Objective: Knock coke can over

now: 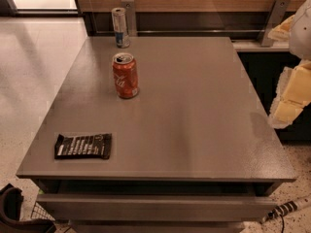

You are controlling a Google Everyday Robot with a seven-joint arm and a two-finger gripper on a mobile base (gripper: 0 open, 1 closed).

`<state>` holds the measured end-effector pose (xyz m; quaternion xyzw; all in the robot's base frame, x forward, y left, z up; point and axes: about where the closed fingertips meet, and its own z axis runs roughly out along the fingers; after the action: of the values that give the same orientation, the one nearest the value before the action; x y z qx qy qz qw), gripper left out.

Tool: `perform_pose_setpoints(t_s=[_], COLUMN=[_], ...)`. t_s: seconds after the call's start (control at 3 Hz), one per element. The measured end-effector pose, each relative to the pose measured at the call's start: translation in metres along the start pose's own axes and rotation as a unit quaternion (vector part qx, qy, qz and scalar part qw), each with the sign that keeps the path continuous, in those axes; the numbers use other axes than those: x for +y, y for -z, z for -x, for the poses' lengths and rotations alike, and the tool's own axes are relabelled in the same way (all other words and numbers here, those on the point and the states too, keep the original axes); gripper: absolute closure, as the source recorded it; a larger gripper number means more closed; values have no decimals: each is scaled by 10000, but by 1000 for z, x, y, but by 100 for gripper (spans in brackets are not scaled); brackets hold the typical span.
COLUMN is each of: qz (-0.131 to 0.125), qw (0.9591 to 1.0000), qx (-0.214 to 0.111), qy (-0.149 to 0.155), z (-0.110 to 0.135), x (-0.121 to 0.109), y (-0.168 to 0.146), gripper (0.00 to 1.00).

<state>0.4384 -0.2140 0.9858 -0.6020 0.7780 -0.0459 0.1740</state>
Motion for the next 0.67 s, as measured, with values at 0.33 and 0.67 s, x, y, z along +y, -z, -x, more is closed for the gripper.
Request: perform_pose_setpoints(t_s=[0.33,0.67], qz=[-1,-46], qw=[10000,9997], qx=[0,-243], qy=[0,12], z=[0,10], x=[0,-9], y=[0,-7], gripper=[0,0])
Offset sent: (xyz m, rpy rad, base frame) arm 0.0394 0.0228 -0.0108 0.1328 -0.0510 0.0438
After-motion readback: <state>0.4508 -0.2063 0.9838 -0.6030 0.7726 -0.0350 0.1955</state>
